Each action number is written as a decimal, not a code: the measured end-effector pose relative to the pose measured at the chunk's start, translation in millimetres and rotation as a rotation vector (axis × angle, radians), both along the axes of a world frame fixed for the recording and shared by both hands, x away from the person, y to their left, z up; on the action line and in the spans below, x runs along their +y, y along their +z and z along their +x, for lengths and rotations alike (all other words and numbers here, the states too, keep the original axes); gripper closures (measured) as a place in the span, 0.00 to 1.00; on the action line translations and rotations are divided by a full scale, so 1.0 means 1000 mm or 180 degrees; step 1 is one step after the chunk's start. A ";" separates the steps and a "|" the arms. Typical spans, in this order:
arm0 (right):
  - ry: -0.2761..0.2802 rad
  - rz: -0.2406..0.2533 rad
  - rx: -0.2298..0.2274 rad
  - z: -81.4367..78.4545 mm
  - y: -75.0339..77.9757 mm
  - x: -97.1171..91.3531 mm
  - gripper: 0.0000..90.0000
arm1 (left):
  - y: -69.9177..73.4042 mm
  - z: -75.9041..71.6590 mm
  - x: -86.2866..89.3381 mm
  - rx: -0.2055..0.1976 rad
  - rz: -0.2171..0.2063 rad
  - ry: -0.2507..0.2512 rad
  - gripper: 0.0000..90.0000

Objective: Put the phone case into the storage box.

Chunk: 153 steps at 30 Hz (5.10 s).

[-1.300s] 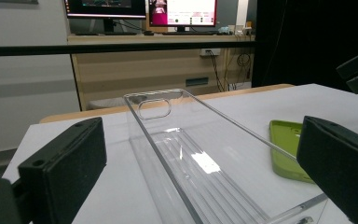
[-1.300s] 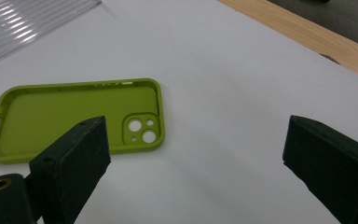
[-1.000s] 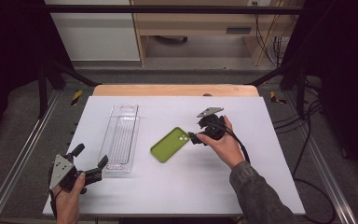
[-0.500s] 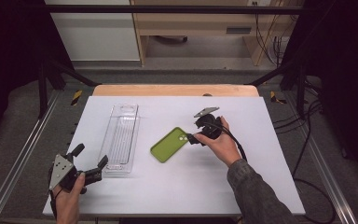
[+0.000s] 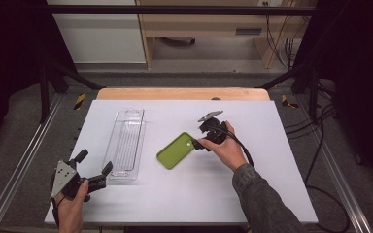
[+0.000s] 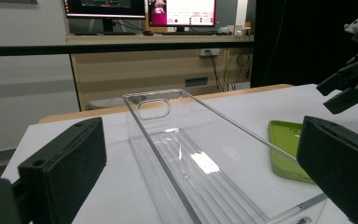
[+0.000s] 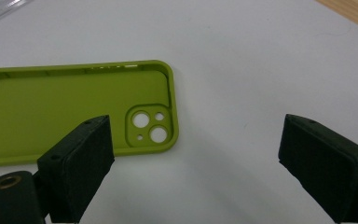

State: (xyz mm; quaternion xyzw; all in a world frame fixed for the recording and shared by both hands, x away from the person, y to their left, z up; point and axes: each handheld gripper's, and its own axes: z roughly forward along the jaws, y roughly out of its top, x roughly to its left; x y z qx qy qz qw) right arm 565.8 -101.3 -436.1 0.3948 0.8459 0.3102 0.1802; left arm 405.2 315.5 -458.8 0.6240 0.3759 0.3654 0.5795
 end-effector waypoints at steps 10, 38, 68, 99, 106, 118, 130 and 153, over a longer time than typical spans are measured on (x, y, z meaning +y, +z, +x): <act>0.0043 0.0005 0.0044 0.001 -0.004 0.004 0.11 | 0.000 0.000 0.000 0.0006 0.0001 0.0001 0.01; 0.0008 0.0109 0.0155 0.011 -0.021 0.007 0.54 | -0.001 0.000 -0.002 0.0020 0.0021 -0.0018 0.01; 0.0010 0.0260 0.0402 0.020 -0.038 0.012 0.90 | -0.001 0.001 -0.002 0.0031 0.0003 -0.0016 0.01; -0.0125 0.0298 0.0437 0.021 -0.039 0.013 0.92 | -0.002 0.001 -0.003 0.0044 0.0036 -0.0014 0.01; -0.0155 0.0382 0.0476 0.022 -0.038 0.011 0.93 | -0.001 0.000 -0.003 0.0040 0.0039 -0.0013 0.01; -0.0100 0.0390 0.0404 0.018 -0.031 0.011 0.95 | -0.001 0.000 -0.003 0.0039 0.0038 -0.0001 0.01; 0.0046 0.0196 0.0020 0.000 -0.004 0.009 0.97 | 0.000 0.000 -0.003 0.0056 0.0039 0.0006 0.02; 0.0090 0.0145 -0.0680 -0.047 0.037 -0.011 0.97 | 0.059 0.011 -0.047 0.0456 0.0373 -0.0171 0.02</act>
